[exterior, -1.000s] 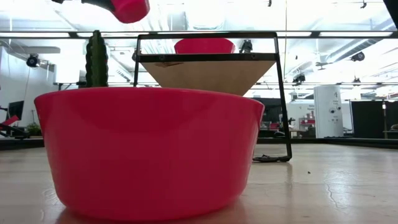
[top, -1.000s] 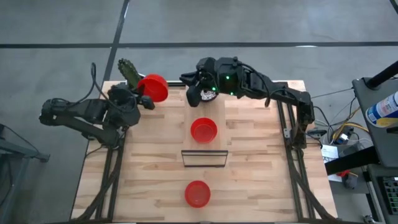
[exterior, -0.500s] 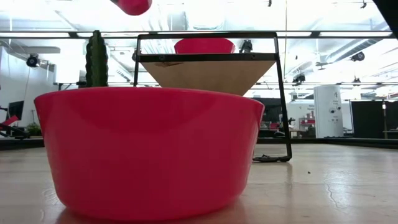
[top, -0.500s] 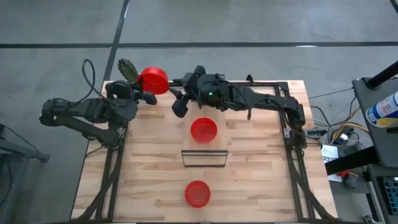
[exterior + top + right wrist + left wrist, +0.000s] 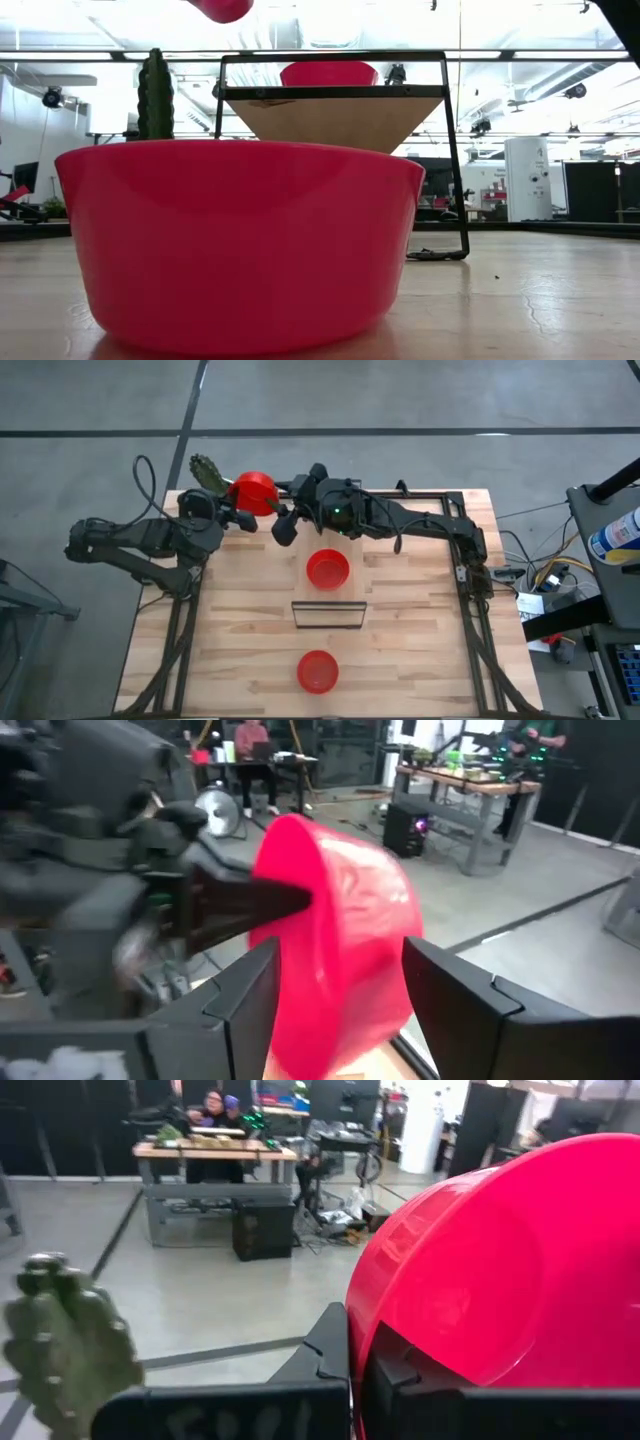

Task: Pick & Place Mini bowls
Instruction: Stack the top red bowl on top of the other red bowl on the shelf

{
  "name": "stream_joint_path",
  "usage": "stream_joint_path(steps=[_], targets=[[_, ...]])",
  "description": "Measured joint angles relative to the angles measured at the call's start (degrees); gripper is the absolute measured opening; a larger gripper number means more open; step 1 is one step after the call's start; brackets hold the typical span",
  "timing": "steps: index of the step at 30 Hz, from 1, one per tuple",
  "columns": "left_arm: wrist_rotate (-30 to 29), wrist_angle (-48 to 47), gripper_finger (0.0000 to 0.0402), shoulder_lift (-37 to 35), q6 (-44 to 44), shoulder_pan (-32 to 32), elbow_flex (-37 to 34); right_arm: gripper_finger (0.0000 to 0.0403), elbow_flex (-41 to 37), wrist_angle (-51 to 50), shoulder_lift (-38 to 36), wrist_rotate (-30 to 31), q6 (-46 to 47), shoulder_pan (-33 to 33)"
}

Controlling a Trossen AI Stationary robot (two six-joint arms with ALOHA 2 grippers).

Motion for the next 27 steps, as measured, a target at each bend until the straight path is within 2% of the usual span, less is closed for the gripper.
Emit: stream_joint_path(steps=[3,9,19,23,27], targets=[[1.9,0.1,0.0000,0.6,-0.2,-0.2,0.0,0.0196,0.0,-0.3,0.0,0.1,0.1,-0.4],[2.0,0.4,0.0000,1.1,-0.1,-0.3,0.0,0.0161,0.0,-0.3,0.0,0.2,0.1,-0.3],[4.8,0.1,0.0003,0.9,0.9,-1.5,1.6,0.0025,0.1,-3.3,-0.6,-0.2,-0.2,-1.1],[6.8,0.1,0.0027,0.8,1.9,-1.6,3.1,0.0016,0.1,-4.0,-0.6,0.0,0.4,-1.3],[9.6,1.0,0.0077,0.7,3.1,-1.7,4.5,0.0011,1.0,-7.1,-0.6,-1.3,2.3,-2.5]])
